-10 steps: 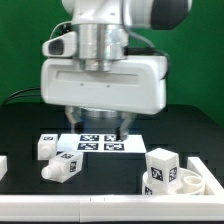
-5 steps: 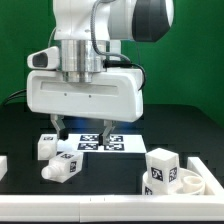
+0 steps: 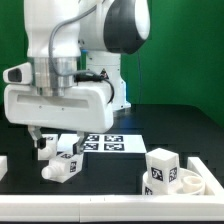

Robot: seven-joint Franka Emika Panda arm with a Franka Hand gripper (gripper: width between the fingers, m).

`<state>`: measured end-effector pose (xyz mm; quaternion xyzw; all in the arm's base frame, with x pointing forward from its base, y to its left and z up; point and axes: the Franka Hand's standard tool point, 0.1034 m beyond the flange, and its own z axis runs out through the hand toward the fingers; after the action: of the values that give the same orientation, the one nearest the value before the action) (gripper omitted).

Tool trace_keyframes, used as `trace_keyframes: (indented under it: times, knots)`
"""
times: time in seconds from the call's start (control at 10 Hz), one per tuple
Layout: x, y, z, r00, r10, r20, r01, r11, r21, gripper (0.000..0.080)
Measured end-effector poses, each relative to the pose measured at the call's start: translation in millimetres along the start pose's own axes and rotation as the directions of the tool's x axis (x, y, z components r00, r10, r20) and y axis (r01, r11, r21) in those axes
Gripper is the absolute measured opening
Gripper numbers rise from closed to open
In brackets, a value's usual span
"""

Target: Assemble stool

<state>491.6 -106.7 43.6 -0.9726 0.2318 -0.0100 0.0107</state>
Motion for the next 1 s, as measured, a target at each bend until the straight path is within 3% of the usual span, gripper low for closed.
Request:
trace_keyframes:
  times: [0.3,0.5,0.6,0.7,0.8,0.9,1.0]
  knots:
    - [-11.5,-5.8,25.0,1.0,0.006,0.023,-0.006,1.0,-0.014,0.0648]
    - [-12.2,-5.2,29.9,1.0,0.003,0.019,-0.002,1.0,-0.021,0.0648]
    - [-12.3,-4.9,30.2,1.0,0.003,0.02,-0.002,1.0,-0.021,0.056]
    - [-12.5,-4.7,30.6,1.0,0.003,0.021,-0.002,1.0,-0.022,0.0424]
    - [-12.6,-4.7,30.6,1.0,0.009,0.02,-0.009,1.0,-0.022,0.0424]
    - [-12.6,-4.7,30.7,1.0,0.011,0.02,-0.011,1.0,-0.022,0.033]
    - [-12.7,-5.0,30.7,0.999,0.046,0.02,-0.046,0.999,-0.023,0.033]
